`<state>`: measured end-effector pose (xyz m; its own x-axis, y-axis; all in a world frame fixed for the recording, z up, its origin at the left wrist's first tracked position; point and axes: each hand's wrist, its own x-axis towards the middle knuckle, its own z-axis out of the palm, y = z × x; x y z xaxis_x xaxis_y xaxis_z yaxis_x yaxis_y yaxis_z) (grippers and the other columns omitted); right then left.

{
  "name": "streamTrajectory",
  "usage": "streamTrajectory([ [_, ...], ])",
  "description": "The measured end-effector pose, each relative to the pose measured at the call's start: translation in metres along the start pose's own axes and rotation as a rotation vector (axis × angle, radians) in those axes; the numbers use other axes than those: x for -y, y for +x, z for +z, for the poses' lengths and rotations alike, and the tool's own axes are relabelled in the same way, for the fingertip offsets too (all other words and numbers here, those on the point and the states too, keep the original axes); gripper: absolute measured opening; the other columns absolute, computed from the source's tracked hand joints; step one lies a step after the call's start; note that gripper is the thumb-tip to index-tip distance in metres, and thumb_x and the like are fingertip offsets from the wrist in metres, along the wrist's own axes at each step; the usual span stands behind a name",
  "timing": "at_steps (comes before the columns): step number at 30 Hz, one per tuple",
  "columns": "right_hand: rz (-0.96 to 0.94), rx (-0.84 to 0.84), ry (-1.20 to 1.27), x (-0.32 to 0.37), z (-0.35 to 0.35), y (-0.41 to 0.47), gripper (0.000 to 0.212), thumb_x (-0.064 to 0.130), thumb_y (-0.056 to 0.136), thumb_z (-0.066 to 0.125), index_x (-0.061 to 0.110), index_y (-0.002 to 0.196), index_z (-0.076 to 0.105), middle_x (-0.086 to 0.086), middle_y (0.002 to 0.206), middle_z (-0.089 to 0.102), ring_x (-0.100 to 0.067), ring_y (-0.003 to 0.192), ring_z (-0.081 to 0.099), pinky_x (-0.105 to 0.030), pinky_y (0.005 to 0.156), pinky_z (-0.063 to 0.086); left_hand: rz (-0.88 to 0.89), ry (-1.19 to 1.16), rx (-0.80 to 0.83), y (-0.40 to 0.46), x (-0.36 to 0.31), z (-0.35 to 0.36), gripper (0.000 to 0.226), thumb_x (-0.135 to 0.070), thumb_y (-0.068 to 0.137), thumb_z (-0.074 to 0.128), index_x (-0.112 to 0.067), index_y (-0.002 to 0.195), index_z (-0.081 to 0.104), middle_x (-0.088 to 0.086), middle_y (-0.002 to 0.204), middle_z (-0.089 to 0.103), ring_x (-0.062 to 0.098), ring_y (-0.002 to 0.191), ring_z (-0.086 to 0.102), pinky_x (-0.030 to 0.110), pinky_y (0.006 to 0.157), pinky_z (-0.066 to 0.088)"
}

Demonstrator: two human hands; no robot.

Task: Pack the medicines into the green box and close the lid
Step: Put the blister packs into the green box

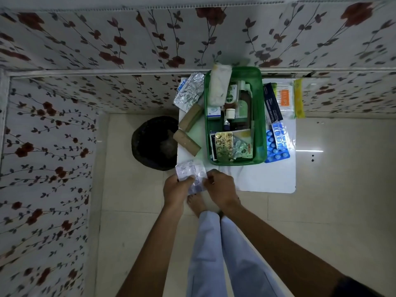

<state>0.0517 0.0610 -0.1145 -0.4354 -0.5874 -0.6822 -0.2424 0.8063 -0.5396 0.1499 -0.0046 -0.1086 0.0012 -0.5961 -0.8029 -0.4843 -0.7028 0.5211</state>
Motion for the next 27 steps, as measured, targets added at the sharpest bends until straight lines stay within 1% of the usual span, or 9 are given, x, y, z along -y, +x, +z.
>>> streamTrajectory([
  [3,-0.02,0.102,0.003,0.011,-0.025,-0.017,0.015,0.014,0.081,0.058,0.003,0.077,0.067,-0.018,0.085,0.071,-0.033,0.084,0.065,-0.035,0.072,0.049,0.065,-0.042,0.089,-0.021,-0.01,-0.013,0.019,-0.002,0.079,0.063,-0.004,0.097,0.07,0.01,0.084,0.071,0.019,0.073,0.067,0.025,0.065,0.053],
  [5,-0.057,0.161,0.021,0.016,-0.052,-0.031,0.017,0.018,0.083,0.058,0.006,0.075,0.069,-0.016,0.083,0.073,-0.026,0.076,0.067,-0.034,0.074,0.052,0.166,-0.029,0.141,-0.038,-0.025,-0.022,0.017,-0.004,0.08,0.063,-0.009,0.094,0.07,0.008,0.086,0.073,0.016,0.075,0.068,0.027,0.067,0.052],
  [7,-0.059,0.13,0.138,0.016,-0.081,-0.041,0.022,0.018,0.087,0.056,0.006,0.079,0.073,-0.01,0.072,0.073,-0.011,0.055,0.064,-0.023,0.064,0.052,0.341,0.065,0.173,-0.047,-0.045,-0.027,0.014,-0.011,0.081,0.065,-0.015,0.093,0.07,0.006,0.085,0.073,0.011,0.074,0.066,0.024,0.066,0.051],
  [10,-0.035,-0.116,0.316,0.002,-0.121,-0.042,0.024,0.013,0.09,0.052,0.011,0.08,0.074,-0.002,0.056,0.064,-0.002,0.037,0.051,-0.009,0.044,0.04,0.674,0.294,0.186,-0.043,-0.079,-0.02,0.024,-0.032,0.077,0.063,-0.008,0.076,0.066,0.019,0.07,0.066,0.009,0.067,0.054,0.026,0.062,0.041],
  [12,0.011,-0.366,0.303,-0.017,-0.139,-0.028,0.024,0.016,0.09,0.051,0.015,0.083,0.074,-0.006,0.059,0.065,-0.005,0.043,0.052,-0.019,0.053,0.042,0.942,0.448,0.134,-0.035,-0.098,-0.002,0.026,-0.03,0.077,0.06,-0.004,0.075,0.067,0.009,0.066,0.062,0.001,0.064,0.049,0.021,0.058,0.038],
  [16,0.123,-0.673,0.139,-0.063,-0.156,0.017,0.027,0.015,0.089,0.048,0.012,0.107,0.068,-0.012,0.09,0.069,-0.02,0.076,0.059,-0.026,0.071,0.04,1.392,0.899,0.113,-0.015,-0.107,0.049,0.032,-0.007,0.076,0.051,-0.01,0.102,0.07,0.011,0.085,0.066,0.016,0.086,0.041,0.029,0.07,0.041],
  [20,0.154,-0.615,0.012,-0.086,-0.145,0.053,0.034,0.022,0.089,0.055,0.004,0.118,0.058,-0.023,0.116,0.061,-0.036,0.105,0.057,-0.039,0.09,0.044,1.38,1.237,0.225,0.001,-0.088,0.066,0.044,0.004,0.063,0.057,-0.009,0.103,0.067,0.01,0.104,0.065,0.026,0.101,0.038,0.043,0.075,0.048],
  [24,0.209,-0.554,-0.077,-0.08,-0.132,0.069,0.05,0.032,0.081,0.066,-0.001,0.116,0.05,-0.025,0.117,0.054,-0.041,0.107,0.051,-0.044,0.089,0.043,1.278,1.251,0.294,0.002,-0.087,0.064,0.041,-0.001,0.065,0.049,-0.008,0.1,0.069,0.012,0.1,0.066,0.039,0.095,0.056,0.046,0.073,0.05],
  [27,0.283,-0.521,-0.005,-0.071,-0.126,0.072,0.057,0.032,0.077,0.071,0.0,0.115,0.044,-0.023,0.117,0.054,-0.04,0.106,0.054,-0.047,0.088,0.047,1.25,1.289,0.268,0.004,-0.087,0.067,0.026,-0.009,0.072,0.063,-0.011,0.096,0.071,0.012,0.097,0.067,0.038,0.09,0.058,0.047,0.073,0.052],
])
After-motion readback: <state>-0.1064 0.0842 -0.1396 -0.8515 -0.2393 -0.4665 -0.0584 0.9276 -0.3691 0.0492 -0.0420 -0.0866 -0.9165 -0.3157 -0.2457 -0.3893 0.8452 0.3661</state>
